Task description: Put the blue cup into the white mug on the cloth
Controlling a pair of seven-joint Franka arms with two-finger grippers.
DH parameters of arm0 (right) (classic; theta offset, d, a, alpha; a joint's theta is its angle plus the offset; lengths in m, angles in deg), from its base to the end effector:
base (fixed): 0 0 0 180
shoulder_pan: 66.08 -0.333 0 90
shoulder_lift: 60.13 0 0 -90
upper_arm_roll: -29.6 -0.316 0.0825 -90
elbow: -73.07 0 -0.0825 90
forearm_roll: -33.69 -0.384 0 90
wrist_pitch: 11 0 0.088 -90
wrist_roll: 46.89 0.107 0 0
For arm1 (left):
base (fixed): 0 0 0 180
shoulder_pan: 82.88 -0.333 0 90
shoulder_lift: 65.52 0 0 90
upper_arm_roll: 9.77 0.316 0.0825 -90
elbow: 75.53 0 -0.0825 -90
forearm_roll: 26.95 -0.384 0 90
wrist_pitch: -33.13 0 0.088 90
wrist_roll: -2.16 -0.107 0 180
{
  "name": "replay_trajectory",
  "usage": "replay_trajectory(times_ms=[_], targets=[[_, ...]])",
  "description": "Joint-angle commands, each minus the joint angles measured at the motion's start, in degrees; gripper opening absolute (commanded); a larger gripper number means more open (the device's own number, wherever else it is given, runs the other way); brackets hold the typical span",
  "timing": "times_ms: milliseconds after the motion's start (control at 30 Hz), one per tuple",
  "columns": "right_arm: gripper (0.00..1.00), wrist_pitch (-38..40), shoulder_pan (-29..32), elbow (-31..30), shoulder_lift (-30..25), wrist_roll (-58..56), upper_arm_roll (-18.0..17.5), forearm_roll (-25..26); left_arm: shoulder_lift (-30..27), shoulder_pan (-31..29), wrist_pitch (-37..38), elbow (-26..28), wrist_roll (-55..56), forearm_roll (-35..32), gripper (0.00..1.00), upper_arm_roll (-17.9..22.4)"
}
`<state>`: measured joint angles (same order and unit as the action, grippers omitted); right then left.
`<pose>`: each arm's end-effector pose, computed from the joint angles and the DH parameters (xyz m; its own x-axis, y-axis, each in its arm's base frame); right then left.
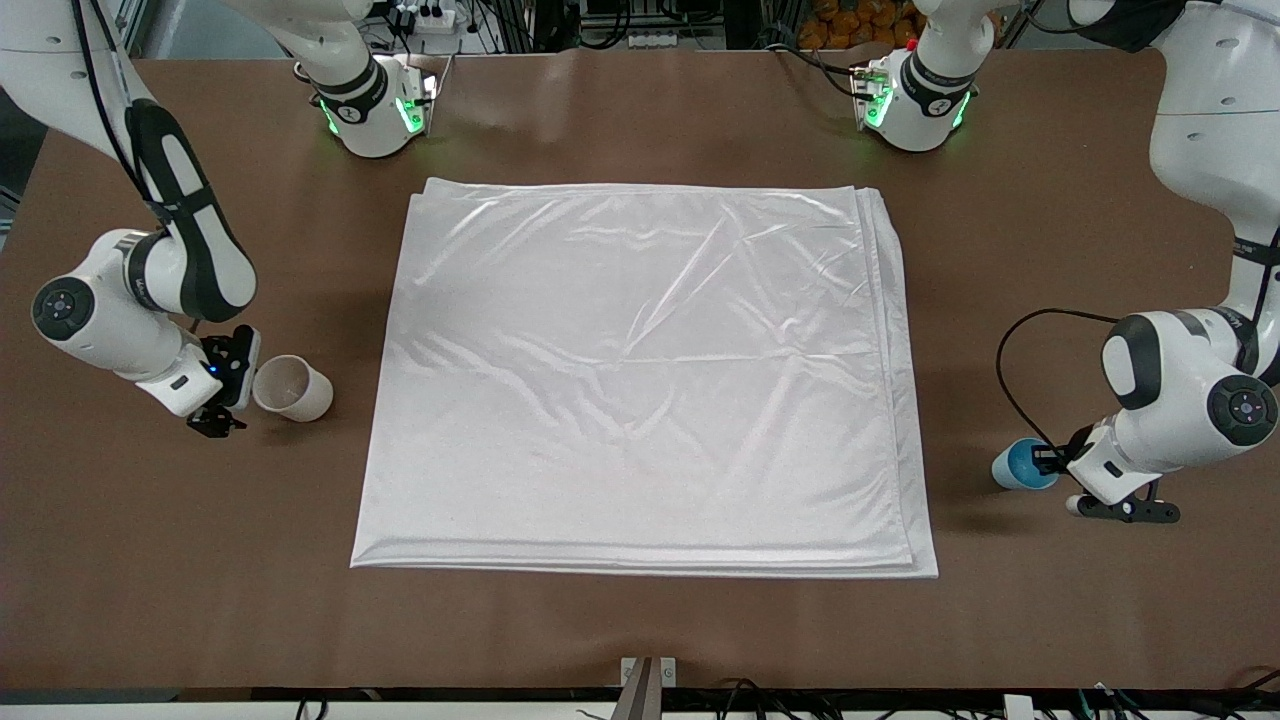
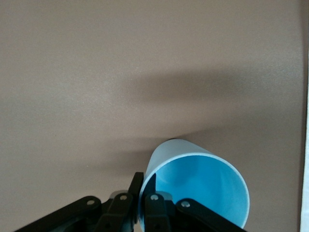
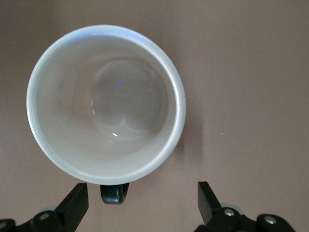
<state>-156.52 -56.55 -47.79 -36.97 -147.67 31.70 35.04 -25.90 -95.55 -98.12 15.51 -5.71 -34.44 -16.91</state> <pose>0.5714 -0.1172 0.2243 -0.0072 0.9994 -0.0326 0.9998 0.0079 0.0203 0.6949 0.0822 0.2330 0.9952 -0.0973 0.0137 -0.0969 -0.9950 -0.0224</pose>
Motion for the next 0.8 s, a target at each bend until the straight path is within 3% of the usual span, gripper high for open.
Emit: replay_trajectory(times_ms=[0,767], targets=[[1.0,-0.37,0.32,0.54,0.3,-2.76,-0.17,0.58,0.54,-0.42,-0.23,-0.77,0.4,-0.25,0.0,-0.24],[1.0,-2.39,1.28,-2.18,0.39,-4.78,-0.25,0.32,-0.78,-0.42,-0.23,-0.77,0.49,-0.25,0.0,-0.33]])
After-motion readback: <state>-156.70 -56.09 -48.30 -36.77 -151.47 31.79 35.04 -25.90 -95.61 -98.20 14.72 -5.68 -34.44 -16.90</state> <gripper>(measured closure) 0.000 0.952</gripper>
